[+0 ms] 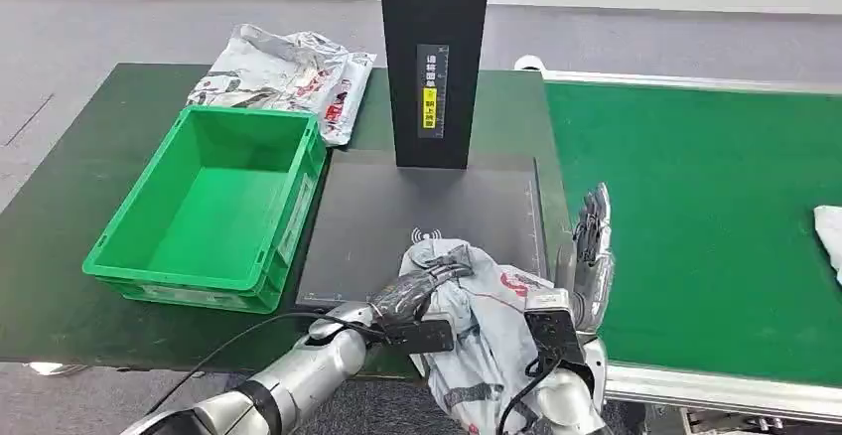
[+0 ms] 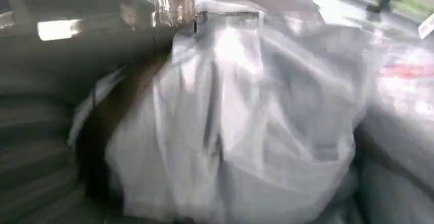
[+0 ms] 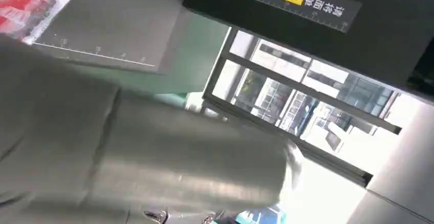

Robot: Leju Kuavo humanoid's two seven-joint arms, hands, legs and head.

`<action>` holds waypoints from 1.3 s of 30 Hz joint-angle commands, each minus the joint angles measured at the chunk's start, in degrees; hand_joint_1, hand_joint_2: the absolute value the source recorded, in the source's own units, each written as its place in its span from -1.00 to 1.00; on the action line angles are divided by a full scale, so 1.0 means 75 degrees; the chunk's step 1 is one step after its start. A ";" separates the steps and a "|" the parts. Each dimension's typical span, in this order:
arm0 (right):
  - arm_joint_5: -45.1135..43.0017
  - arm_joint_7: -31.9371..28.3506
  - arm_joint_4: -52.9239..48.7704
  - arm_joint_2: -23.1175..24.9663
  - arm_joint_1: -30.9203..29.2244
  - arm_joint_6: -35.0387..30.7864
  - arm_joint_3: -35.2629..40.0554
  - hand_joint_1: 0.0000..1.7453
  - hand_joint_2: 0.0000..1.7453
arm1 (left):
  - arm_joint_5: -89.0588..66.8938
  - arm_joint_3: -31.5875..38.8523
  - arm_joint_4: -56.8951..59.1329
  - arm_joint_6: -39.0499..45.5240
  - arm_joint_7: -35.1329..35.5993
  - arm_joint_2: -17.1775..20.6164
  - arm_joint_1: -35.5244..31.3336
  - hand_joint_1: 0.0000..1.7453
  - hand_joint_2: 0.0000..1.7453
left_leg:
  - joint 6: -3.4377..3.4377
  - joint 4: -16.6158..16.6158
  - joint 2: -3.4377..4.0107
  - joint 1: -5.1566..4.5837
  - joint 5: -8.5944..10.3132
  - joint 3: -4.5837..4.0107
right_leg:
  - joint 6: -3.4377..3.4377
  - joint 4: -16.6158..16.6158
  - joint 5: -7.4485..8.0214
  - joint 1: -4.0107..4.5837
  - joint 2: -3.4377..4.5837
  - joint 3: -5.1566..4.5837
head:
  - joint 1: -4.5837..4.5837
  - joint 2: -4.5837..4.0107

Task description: Moved the parcel from conveyor to table for the left to box.

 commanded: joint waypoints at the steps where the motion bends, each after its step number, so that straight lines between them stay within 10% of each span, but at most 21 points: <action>1: -0.0023 0.0095 -0.0166 -0.0196 0.0141 0.0011 -0.0494 -1.00 -1.00 | -0.0046 -0.0741 0.0544 -0.0125 -0.0052 0.0309 0.0043 1.00 1.00 | 0.0002 -0.0008 0.0006 -0.0002 -0.0005 0.0026 | 0.0001 -0.0009 -0.0005 -0.0002 0.0004 0.0027 | 0.0000 0.0000; 22: -0.0107 0.0116 -0.0564 0.0083 0.0662 0.0305 -0.0969 -1.00 -1.00 | 0.2272 0.2026 -0.2647 0.0568 -0.0838 0.0356 0.0614 1.00 1.00 | 0.0001 -0.0014 0.0013 0.0008 -0.0006 0.0059 | -0.0004 -0.0024 0.0002 0.0010 0.0009 0.0056 | 0.0000 0.0000; 36: -0.0581 -0.0148 -0.0512 0.0233 0.0745 0.0295 -0.1147 -1.00 -1.00 | 0.0727 0.4066 -0.5585 0.4794 0.0419 0.1658 -0.0059 1.00 1.00 | -0.0018 0.0001 0.0047 0.0020 -0.0010 0.0025 | -0.0014 0.0001 0.0005 0.0021 0.0050 0.0004 | 0.0000 0.0000; 39: -0.0830 -0.0256 -0.0686 0.0131 0.1045 0.0217 -0.1225 -1.00 -1.00 | 0.0127 0.6391 -0.5460 0.4794 -0.0137 0.1644 -0.0043 1.00 1.00 | -0.0017 -0.0002 0.0028 0.0019 -0.0007 0.0022 | -0.0012 0.0000 -0.0002 0.0019 0.0036 0.0008 | -0.0003 0.0000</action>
